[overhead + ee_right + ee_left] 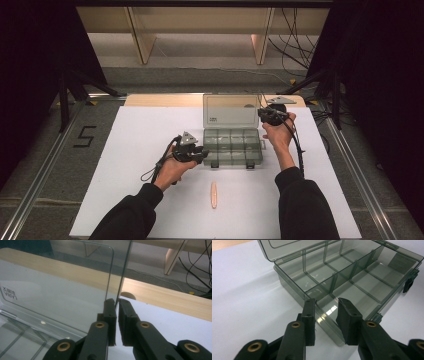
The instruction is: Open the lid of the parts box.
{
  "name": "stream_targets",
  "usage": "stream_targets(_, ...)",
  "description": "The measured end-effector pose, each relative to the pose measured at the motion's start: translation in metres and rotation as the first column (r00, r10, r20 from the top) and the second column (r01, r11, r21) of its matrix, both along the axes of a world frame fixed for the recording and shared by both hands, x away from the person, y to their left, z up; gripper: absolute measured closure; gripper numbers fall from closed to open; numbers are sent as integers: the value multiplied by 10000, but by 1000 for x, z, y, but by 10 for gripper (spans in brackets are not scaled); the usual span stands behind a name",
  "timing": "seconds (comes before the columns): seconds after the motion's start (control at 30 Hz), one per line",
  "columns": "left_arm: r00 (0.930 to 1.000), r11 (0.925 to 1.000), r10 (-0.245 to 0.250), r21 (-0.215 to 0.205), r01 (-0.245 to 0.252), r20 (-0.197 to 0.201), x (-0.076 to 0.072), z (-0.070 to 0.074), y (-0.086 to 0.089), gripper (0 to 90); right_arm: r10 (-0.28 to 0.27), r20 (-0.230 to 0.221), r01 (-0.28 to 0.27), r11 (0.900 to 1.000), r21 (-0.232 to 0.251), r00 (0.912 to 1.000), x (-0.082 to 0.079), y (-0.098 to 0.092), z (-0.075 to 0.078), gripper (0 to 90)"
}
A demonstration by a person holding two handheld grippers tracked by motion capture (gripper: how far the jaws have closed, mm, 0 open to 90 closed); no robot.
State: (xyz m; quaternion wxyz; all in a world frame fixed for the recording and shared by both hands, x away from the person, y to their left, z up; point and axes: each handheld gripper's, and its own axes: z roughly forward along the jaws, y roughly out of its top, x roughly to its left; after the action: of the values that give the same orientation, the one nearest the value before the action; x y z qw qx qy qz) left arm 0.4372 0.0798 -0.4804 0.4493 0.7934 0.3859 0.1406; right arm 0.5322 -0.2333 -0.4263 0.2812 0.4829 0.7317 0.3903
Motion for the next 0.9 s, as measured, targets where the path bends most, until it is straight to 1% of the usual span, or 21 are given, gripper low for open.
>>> stream_targets(0.03, 10000, 10000, 4, -4, -4, -3, 0, 0, 0, 679, 65, 5, -65, 10000, 23, 10000, 0, 0, 0, 854)
stream_targets(0.07, 10000, 10000, 2, -1, -2, -6, 0, 0, 0, 679, -9, 121, 8, 10000, 90, 9999, 1, 0, -1, 854)
stream_targets(0.1, 10000, 10000, 0, -7, 0, -9, 0, 0, 0, 679, -48, 96, 46, 9999, 152, 9999, 2, 1, -1, 854)
stream_targets(0.2, 10000, 10000, -11, -5, 11, 10, 0, 0, 0, 679, -21, 111, 20, 10000, 76, 9999, 2, 1, -1, 854)
stream_targets(0.23, 10000, 10000, -12, -2, 12, 12, 0, 0, 0, 679, -101, 46, 101, 9999, 110, 9999, 2, 1, -1, 854)
stream_targets(0.27, 10000, 10000, -34, 35, 34, 7, 0, 0, 1, 679, -2, 184, 2, 10000, 35, 9998, 4, 1, -2, 854)
stream_targets(0.3, 10000, 10000, -13, -6, 13, 13, 0, 0, 0, 679, -2, 184, 2, 10000, 35, 9998, 4, 1, -2, 854)
stream_targets(0.33, 10000, 10000, -15, -10, 15, 11, 0, 0, 0, 679, -42, 27, 42, 10000, 5, 10000, 3, 2, -1, 854)
stream_targets(0.37, 10000, 10000, -13, -12, 13, 14, 0, 0, 0, 679, -101, -11, 101, 9999, -62, 9999, 5, 3, 0, 853)
stream_targets(0.4, 10000, 10000, -32, 17, 32, 4, 0, 0, 1, 679, -101, -11, 101, 9999, -62, 9999, 5, 3, 0, 853)
stream_targets(0.43, 10000, 10000, -24, -34, 24, -2, 0, 0, 1, 679, -8, 33, 9, 9998, -182, 10000, 6, 2, -1, 853)
stream_targets(0.5, 10000, 10000, -33, -53, 32, -18, 1, 0, 1, 678, -74, 22, 75, 9998, -181, 10000, 6, 3, -1, 853)
stream_targets(0.53, 10000, 10000, -64, -5, 64, -28, 1, 0, 1, 678, -101, 49, 102, 9999, -105, 9999, 7, 3, -1, 853)
stream_targets(0.57, 10000, 10000, -61, -18, 61, -25, 1, 0, 1, 678, -189, -72, 189, 9998, -53, 9998, 6, 4, -1, 853)
stream_targets(0.67, 10000, 10000, -63, -34, 63, -42, 1, 0, 1, 679, -216, -80, 215, 9997, -72, 9997, 7, 4, -1, 853)
stream_targets(0.7, 10000, 10000, -85, -15, 85, -47, 1, 0, 2, 678, -187, -25, 187, 9997, -183, 9998, 8, 4, -1, 853)
stream_targets(0.77, 10000, 10000, -84, -19, 84, -47, 1, 0, 2, 678, -175, 33, 175, 9996, -206, 9998, 8, 4, -1, 853)
stream_targets(0.83, 10000, 10000, -87, -25, 87, -48, 1, 0, 2, 679, -166, -34, 166, 9998, -119, 9999, 8, 4, -1, 852)
stream_targets(0.9, 9999, 10000, -95, -24, 95, -44, 1, 0, 2, 678, -88, -9, 87, 9997, -239, 10000, 8, 3, -1, 852)
